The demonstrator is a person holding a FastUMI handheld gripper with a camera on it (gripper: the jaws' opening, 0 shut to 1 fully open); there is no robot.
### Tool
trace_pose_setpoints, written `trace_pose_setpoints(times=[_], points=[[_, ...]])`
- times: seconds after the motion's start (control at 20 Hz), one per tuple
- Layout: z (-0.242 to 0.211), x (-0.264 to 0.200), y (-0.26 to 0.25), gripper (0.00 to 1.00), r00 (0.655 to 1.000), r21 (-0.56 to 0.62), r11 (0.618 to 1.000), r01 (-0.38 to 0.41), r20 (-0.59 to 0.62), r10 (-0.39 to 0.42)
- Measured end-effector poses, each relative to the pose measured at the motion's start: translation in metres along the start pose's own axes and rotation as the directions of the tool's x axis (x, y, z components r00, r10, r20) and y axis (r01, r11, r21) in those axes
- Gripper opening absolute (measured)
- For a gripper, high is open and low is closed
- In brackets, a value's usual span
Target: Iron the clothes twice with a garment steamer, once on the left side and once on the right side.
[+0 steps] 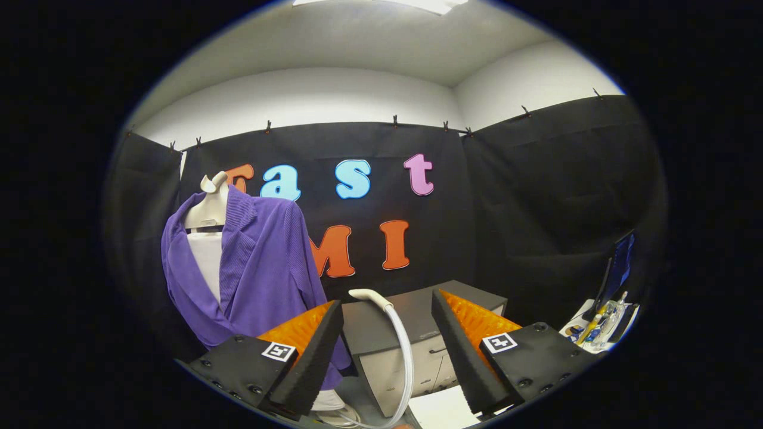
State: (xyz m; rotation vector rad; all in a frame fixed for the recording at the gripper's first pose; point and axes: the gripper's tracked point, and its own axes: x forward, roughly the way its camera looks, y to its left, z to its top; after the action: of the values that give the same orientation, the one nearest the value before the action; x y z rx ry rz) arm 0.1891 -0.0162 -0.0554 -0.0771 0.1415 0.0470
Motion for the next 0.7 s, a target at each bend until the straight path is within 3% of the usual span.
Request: trace_pose_setpoints(times=[0.3, 0.7], points=[[-0.031, 0.112, 0.011, 0.99, 0.988, -0.048, 0.991, -0.127, -0.093, 0.122], [-0.096, 0.243, 0.007, 0.99, 0.959, -0.066, 0.984, -0.164, -0.244, 0.144]])
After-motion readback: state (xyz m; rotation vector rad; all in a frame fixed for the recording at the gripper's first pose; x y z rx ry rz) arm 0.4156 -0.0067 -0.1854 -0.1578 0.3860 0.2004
